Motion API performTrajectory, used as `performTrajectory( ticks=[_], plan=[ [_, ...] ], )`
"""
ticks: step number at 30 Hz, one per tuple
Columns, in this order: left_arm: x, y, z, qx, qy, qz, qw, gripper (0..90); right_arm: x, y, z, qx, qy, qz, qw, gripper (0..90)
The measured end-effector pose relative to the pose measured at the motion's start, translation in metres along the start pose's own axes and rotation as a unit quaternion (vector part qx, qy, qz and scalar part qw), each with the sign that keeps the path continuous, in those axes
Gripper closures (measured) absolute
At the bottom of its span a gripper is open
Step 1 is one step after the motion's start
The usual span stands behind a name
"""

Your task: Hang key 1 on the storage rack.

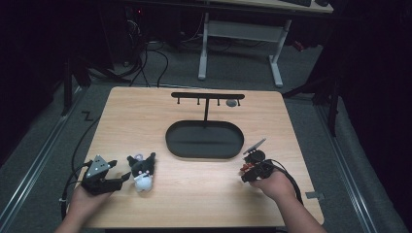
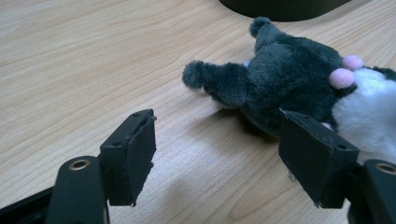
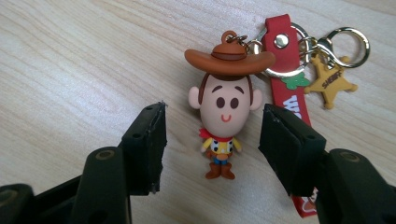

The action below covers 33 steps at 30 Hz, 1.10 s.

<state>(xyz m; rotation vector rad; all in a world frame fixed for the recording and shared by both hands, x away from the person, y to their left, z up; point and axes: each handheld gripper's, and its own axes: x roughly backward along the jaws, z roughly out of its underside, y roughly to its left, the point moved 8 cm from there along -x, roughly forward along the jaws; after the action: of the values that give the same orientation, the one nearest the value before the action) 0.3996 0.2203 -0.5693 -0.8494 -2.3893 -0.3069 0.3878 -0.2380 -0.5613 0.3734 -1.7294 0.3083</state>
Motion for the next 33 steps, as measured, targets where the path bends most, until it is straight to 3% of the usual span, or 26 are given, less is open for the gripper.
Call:
performTrajectory(
  ticks=[3,9,12,17,18,19,24,27,33],
  plan=[
    [0.0,0.0,0.0,0.0,0.0,0.0,1.0,27.6,-0.004,0.0,-0.002,0.0,0.0,-0.007,1.0,42.9],
    [0.0,0.0,0.0,-0.001,0.002,0.0,1.0,27.6,-0.009,-0.003,-0.005,0.005,0.005,0.0,1.0,47.1],
    [0.0,0.0,0.001,-0.001,0.003,0.0,1.0,27.7,-0.009,-0.004,-0.006,-0.004,0.008,0.0,1.0,48.0],
    [-0.001,0.0,0.001,-0.002,0.003,0.0,1.0,27.6,-0.009,-0.006,-0.008,0.006,0.005,0.001,1.0,53.5],
    [-0.001,0.0,0.001,-0.002,0.003,0.0,1.0,27.7,-0.009,-0.004,-0.008,-0.003,0.007,0.003,1.0,53.9],
    [-0.001,0.0,0.001,-0.002,0.004,0.001,1.0,27.7,-0.009,-0.005,-0.008,0.006,0.005,0.005,1.0,54.2],
    [-0.001,-0.001,0.001,-0.002,0.004,0.001,1.0,27.7,-0.009,-0.004,-0.009,0.005,0.011,0.01,0.9999,54.6],
    [0.0,0.0,0.001,-0.002,0.005,0.0,1.0,27.7,-0.005,-0.001,-0.008,0.006,0.017,0.0,0.9998,54.7],
    [-0.001,-0.001,0.001,-0.003,0.005,0.002,1.0,27.7,0.017,-0.002,-0.007,0.008,0.011,0.007,0.9999,54.8]
  ],
)
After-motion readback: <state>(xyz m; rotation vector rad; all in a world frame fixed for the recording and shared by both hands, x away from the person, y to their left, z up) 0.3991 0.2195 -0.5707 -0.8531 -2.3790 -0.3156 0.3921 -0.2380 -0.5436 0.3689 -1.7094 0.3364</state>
